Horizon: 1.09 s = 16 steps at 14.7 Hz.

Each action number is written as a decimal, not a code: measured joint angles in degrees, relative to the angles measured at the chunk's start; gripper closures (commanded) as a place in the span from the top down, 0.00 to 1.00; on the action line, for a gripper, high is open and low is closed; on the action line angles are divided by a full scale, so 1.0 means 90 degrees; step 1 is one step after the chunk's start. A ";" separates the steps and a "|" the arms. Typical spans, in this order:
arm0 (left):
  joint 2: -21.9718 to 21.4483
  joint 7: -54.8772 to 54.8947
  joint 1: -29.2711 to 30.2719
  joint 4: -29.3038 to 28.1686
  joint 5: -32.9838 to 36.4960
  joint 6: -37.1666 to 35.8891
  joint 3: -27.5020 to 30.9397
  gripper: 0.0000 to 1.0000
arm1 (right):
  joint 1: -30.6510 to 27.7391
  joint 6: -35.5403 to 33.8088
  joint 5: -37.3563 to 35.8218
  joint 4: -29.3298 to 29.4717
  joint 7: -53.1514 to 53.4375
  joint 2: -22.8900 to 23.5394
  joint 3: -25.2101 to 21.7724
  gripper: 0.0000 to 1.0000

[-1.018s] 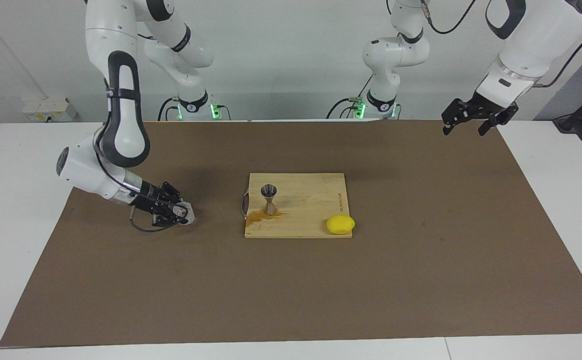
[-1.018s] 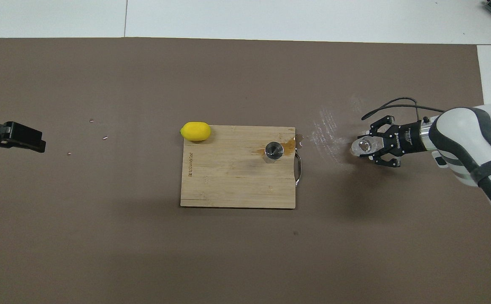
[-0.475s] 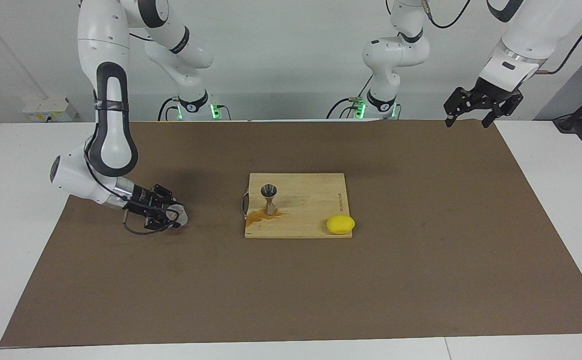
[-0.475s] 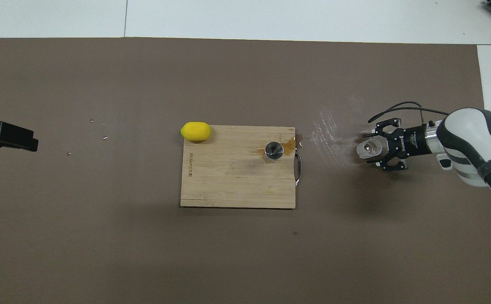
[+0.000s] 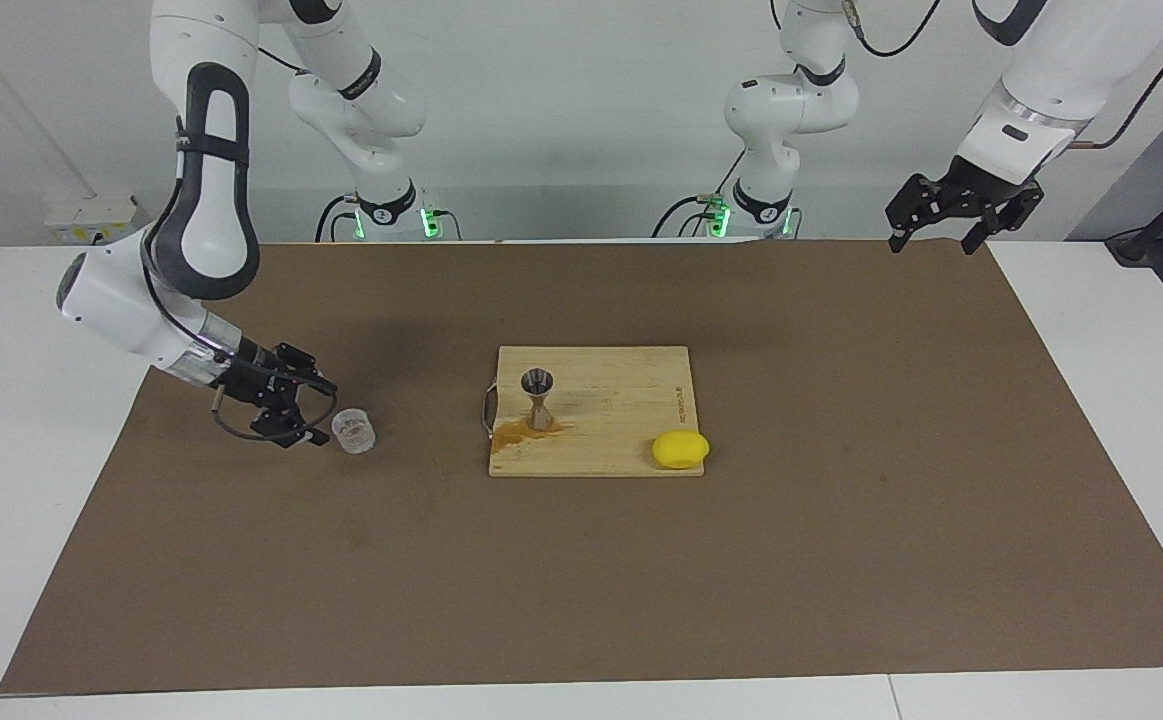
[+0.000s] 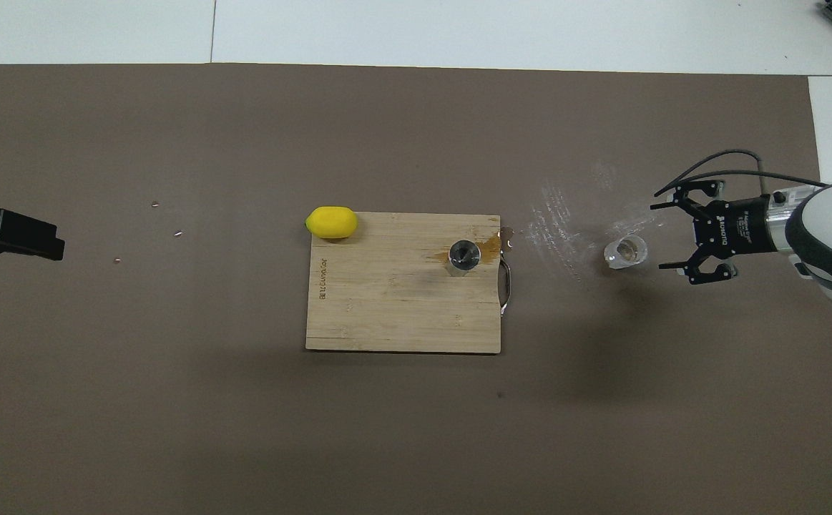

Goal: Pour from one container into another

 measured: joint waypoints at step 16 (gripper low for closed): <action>-0.0007 0.0000 0.0000 0.0000 0.0000 -0.0045 0.0001 1.00 | 0.1296 -0.2000 -0.3841 0.1715 -0.4210 -0.1237 0.0056 1.00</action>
